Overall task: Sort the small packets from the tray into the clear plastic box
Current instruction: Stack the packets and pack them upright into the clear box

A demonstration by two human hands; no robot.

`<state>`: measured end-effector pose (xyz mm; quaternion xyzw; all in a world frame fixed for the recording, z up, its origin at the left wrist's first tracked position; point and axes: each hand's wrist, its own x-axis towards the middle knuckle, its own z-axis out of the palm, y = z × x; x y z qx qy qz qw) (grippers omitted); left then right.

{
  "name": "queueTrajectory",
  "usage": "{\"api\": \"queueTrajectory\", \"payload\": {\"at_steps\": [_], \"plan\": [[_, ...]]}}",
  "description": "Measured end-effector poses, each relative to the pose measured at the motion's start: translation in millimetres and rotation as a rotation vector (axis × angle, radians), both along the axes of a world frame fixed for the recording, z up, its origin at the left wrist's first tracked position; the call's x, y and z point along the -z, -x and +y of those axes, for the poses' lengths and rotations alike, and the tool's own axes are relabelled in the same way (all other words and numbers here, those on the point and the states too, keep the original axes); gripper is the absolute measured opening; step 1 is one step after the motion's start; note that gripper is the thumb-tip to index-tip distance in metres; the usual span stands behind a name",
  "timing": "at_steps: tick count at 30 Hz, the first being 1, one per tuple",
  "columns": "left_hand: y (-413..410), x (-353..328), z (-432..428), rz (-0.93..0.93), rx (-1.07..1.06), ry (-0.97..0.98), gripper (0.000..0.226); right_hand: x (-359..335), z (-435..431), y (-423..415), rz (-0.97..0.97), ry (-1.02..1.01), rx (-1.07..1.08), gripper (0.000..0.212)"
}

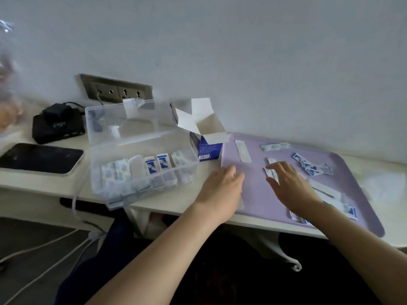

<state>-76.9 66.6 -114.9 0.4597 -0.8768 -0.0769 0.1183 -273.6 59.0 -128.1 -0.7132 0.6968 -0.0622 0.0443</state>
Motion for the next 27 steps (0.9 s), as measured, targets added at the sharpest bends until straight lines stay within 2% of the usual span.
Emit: {"api": "queueTrajectory", "payload": {"at_steps": [4, 9, 14, 18, 27], "plan": [[34.4, 17.6, -21.3, -0.110, -0.026, -0.082, 0.030, 4.2, -17.8, 33.2, -0.074, -0.068, 0.167, 0.044], [66.0, 35.6, -51.0, -0.158, -0.168, -0.140, 0.041, 11.1, -43.9, 70.5, -0.081, -0.066, 0.329, 0.045], [80.3, 43.7, -79.7, -0.163, -0.216, -0.155, 0.042, 15.5, -58.1, 100.1, -0.128, -0.148, 0.438, 0.049], [86.1, 48.1, -93.2, -0.174, -0.192, -0.123, 0.040, 21.0, -65.1, 105.8, -0.104, -0.155, 0.385, 0.040], [96.0, 44.3, -79.9, -0.041, -0.008, -0.268, 0.037, 23.7, -63.8, 67.9, -0.199, -0.110, 0.085, 0.033]]}}
